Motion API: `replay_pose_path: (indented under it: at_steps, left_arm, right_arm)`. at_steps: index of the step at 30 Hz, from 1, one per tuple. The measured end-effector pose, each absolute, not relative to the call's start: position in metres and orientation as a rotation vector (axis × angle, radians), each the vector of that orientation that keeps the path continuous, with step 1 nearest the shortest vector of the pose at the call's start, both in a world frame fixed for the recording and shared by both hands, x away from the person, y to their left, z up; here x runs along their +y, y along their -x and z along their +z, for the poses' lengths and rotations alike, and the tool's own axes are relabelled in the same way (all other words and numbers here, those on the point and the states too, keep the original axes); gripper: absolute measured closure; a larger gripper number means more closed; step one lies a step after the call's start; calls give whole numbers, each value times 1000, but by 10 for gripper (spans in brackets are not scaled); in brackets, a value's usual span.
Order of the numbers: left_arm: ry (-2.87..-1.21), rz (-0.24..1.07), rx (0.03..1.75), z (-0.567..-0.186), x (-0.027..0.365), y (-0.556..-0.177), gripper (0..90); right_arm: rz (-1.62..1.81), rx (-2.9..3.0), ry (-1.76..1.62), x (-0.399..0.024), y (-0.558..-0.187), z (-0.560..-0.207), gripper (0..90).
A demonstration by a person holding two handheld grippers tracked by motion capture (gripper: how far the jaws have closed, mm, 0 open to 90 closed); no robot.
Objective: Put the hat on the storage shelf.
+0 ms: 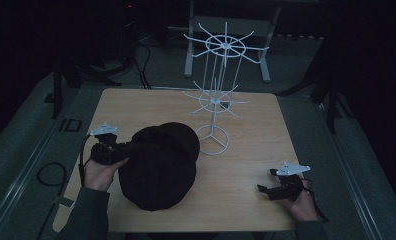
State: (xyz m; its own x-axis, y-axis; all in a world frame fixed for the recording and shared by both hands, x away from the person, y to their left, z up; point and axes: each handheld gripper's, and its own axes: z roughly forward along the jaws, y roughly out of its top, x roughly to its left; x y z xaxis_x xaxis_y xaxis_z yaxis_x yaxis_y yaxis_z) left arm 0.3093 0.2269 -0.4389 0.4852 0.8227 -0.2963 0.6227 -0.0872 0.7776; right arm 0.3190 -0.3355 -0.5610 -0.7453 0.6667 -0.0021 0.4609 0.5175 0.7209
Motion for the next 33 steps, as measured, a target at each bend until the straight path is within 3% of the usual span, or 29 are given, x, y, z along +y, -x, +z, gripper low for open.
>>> replay_pose_path:
  at_steps: [33]
  left_arm:
    - [-1677, 295, 1166, -398, 253, -304, 798]
  right_arm:
    - [1057, 2481, -945, -336, -319, -561, 138]
